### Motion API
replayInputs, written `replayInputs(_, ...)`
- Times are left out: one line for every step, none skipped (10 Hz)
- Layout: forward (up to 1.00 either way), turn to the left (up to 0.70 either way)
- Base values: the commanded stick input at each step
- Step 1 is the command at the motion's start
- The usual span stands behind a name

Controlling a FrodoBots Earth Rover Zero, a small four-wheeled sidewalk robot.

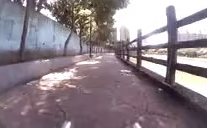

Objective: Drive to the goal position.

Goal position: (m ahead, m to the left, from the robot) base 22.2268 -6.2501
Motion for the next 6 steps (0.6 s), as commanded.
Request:
replayInputs(0.7,0.0)
replayInputs(0.7,0.0)
replayInputs(0.7,0.0)
replayInputs(0.7,0.0)
replayInputs(0.7,0.0)
replayInputs(0.7,0.0)
